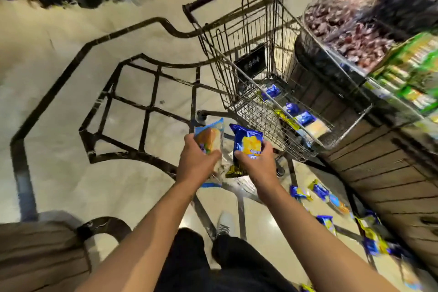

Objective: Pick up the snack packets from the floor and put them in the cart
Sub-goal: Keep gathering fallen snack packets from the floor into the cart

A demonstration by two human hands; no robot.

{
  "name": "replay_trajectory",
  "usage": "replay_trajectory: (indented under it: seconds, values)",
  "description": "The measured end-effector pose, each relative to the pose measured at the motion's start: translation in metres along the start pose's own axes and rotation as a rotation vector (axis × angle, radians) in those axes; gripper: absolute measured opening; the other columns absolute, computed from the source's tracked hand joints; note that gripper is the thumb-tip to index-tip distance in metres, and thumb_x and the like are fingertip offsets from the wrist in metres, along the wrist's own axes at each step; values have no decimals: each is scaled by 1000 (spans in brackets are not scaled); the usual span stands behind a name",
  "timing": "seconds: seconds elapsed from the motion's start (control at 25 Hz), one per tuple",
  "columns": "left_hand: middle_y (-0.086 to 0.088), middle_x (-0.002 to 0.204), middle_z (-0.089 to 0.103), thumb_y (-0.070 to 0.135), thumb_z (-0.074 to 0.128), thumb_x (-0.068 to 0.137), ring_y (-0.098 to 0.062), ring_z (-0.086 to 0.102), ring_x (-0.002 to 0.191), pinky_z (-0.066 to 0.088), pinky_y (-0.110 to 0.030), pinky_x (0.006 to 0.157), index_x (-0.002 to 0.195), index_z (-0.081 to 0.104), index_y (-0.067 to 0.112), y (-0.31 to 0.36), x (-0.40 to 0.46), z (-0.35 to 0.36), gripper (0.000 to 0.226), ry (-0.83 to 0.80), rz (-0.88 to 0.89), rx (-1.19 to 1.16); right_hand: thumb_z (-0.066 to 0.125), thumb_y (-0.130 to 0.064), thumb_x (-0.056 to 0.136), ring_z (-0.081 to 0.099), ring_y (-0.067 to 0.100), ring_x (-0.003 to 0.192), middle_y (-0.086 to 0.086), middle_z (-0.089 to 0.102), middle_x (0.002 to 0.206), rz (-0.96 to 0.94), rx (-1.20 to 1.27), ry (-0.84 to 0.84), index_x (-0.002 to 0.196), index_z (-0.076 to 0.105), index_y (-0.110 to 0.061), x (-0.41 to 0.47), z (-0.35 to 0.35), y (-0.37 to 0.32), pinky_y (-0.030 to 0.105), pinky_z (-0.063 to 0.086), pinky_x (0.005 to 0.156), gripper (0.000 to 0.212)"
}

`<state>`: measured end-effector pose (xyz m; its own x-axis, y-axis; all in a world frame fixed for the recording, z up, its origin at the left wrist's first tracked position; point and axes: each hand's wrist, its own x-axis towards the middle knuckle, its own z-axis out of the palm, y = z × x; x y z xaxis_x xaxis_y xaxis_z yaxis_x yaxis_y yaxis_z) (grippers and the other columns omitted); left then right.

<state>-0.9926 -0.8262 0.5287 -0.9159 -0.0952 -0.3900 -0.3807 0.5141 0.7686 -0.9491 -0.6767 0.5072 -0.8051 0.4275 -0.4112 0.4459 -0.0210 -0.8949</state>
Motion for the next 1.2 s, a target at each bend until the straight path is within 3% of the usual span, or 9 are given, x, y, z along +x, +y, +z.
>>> replay_trajectory:
  seconds: [0.12,0.28,0.36,0.6,0.8,0.96,1.08,1.2]
  values:
    - [2,118,58,31,76,78,-18,59,97,48,-31,81,132,38,25,33,46,8,66,-48,33,12,80,-41,58,67,19,93,1,65,108,35,14,84,130,40,-21,46,3,-28,47,55,89,85]
    - [0,115,60,36,75,77,-22,61,96,53,-38,86,127,38,27,75,130,28,63,-138,61,56,83,-28,71,65,17,92,4,62,113,84,46,228,139,37,-17,118,7,-52,44,55,91,83]
    - [0,117,59,36,75,77,-23,61,99,52,-38,87,133,37,25,100,172,42,68,-188,103,57,83,-31,72,63,20,99,6,60,121,108,48,315,142,35,-17,155,8,-59,42,53,91,86]
    - [0,118,59,37,74,78,-25,60,103,50,-35,88,140,35,23,183,262,90,75,-379,269,142,80,-23,79,60,10,84,6,60,117,148,112,535,141,35,-13,236,-6,-89,11,44,54,78]
    - [-1,115,63,37,76,75,-26,62,102,51,-37,89,128,41,23,233,312,149,66,-475,334,208,81,-26,78,60,18,96,5,60,122,165,125,611,144,33,-15,297,-38,-109,30,46,83,83]
    - [5,106,58,35,75,75,-22,61,97,52,-37,87,126,38,25,262,348,217,63,-520,355,290,82,-25,76,62,15,98,3,59,124,201,126,623,143,32,-16,365,-81,-98,34,53,86,84]
    - [8,105,61,37,74,75,-16,63,91,55,-39,84,120,36,33,274,376,267,59,-533,345,322,80,-21,79,60,7,88,0,57,118,245,79,572,145,29,-17,412,-109,-83,21,54,66,84]
    - [12,103,60,35,75,77,-6,61,85,53,-32,80,120,33,37,272,403,309,60,-557,307,342,81,-20,79,57,9,92,-4,52,119,286,54,566,146,27,-15,453,-129,-60,28,51,80,86]
